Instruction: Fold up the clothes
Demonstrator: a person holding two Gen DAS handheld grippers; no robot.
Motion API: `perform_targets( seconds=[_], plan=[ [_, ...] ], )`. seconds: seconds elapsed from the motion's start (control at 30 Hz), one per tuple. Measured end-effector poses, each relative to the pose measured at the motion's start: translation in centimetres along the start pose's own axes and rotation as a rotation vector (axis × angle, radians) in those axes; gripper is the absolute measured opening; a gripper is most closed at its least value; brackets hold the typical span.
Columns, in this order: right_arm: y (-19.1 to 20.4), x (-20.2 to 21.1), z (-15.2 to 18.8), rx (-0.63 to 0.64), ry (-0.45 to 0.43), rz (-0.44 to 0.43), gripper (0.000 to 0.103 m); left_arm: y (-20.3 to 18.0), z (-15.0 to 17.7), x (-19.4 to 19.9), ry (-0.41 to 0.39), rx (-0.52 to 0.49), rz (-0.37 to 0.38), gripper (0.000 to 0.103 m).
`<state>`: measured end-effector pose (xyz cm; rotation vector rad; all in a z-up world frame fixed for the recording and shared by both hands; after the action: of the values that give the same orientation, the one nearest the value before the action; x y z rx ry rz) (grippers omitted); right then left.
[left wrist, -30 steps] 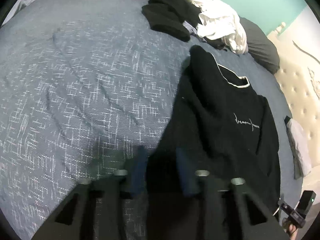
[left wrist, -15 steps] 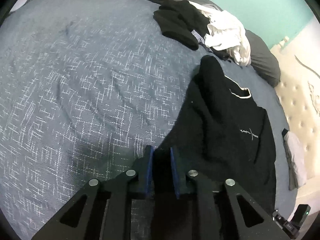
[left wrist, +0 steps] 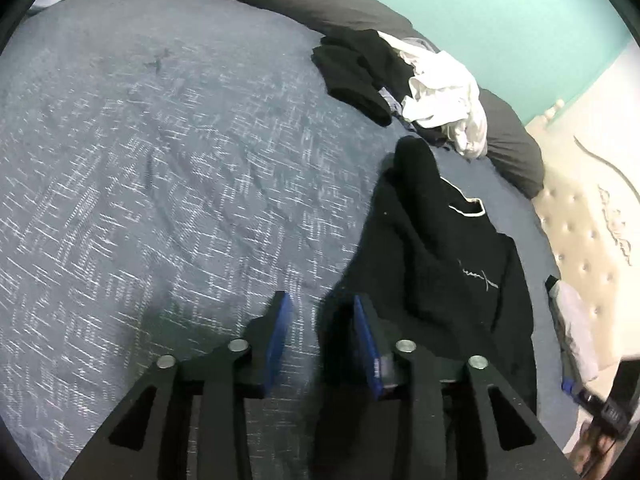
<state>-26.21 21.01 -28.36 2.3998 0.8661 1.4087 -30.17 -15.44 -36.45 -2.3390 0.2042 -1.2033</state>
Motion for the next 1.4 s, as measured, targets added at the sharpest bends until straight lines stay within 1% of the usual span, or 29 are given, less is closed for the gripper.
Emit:
perform_targets(
  seconds=[0.07,0.17,0.23,0.33,0.47,0.53,0.57,0.7,0.77,0.97,1.03,1.1,1.17,1.3,1.4],
  plan=[
    [2.2,-2.0,-2.0,0.034,0.032,-0.04,0.034,-0.2,0.1,-0.1,-0.011,-0.002,0.009,0.04],
    [5.2,-4.8,-4.7,0.093,0.062,-0.063,0.034,-0.3,0.0,-0.3,-0.022,-0.007,0.013,0.041],
    [7.1,-6.7,-6.5,0.127,0.08,-0.084,0.034,0.0,0.0,-0.5,-0.019,-0.001,0.014,0.044],
    [9.1,-9.5,-8.4,0.123,0.119,-0.121,0.036,0.2,0.0,-0.6,-0.021,-0.005,0.017,0.045],
    [12.0,-13.1,-11.2,0.175,0.146,-0.094,0.036,0.3,-0.1,-0.8,-0.026,-0.02,0.019,0.045],
    [13.2,-14.5,-12.2,0.204,0.151,-0.083,0.041,0.3,-0.1,-0.9,-0.023,-0.016,0.03,0.045],
    [13.8,-15.4,-12.7,0.22,0.153,-0.074,0.046,0.3,-0.1,-1.0,-0.021,-0.015,0.034,0.045],
    [15.5,-18.5,-14.1,0.264,0.173,-0.052,0.047,0.3,-0.1,-1.3,-0.016,-0.027,0.039,0.045],
    [16.3,-20.1,-14.5,0.289,0.187,-0.054,0.047,0.4,-0.1,-1.3,-0.014,-0.026,0.044,0.045],
    [18.3,-24.1,-14.0,0.372,0.232,-0.032,0.047,0.4,0.1,-1.4,-0.008,-0.027,0.038,0.045],
    [18.7,-24.8,-13.7,0.396,0.239,-0.023,0.042,0.4,0.1,-1.5,-0.004,-0.02,0.043,0.045],
    [19.0,-25.6,-13.3,0.431,0.254,-0.003,0.023,0.3,0.1,-1.6,-0.001,-0.029,0.038,0.045],
    [18.8,-26.1,-13.2,0.453,0.257,0.026,0.007,0.4,0.2,-1.7,0.001,-0.029,0.04,0.045],
    [17.9,-25.1,-14.2,0.417,0.206,-0.007,0.005,0.4,0.3,-1.7,0.009,-0.031,0.044,0.045],
    [15.6,-24.2,-15.1,0.337,0.168,-0.017,0.005,0.5,0.3,-1.9,0.012,-0.029,0.044,0.045]
  ],
)
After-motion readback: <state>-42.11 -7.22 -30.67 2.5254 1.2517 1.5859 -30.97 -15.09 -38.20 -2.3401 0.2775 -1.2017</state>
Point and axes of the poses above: each gripper's, at about its wrist camera, not at the fingertips, and x roughly against the way its jaws point, y to its left, z to its underside, the point moved 6 cm from there along -x, roughly the way its jaws point
